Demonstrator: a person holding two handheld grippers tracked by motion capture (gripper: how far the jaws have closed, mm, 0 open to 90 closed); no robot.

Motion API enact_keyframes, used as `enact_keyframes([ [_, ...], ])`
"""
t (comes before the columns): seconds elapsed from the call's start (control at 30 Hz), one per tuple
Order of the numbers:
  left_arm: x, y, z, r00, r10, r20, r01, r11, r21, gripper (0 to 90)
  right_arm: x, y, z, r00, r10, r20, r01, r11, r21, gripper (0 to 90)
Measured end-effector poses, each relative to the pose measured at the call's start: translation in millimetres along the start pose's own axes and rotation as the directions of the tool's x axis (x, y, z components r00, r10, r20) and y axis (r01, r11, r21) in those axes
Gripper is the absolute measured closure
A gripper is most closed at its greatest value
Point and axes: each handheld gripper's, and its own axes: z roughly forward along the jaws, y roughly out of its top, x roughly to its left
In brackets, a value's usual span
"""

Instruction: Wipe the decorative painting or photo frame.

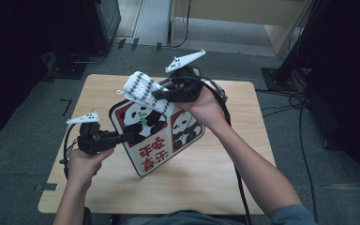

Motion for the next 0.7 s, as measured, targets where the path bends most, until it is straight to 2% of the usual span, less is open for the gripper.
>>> enact_keyframes([
  [0.7,-0.8,0.3,-0.1,0.9999,0.011,-0.001,-0.011,0.9999,0.006,76.7,0.9,-25.4,5.5,0.9997,0.015,-0.019,-0.015,1.0,0.026,82.2],
])
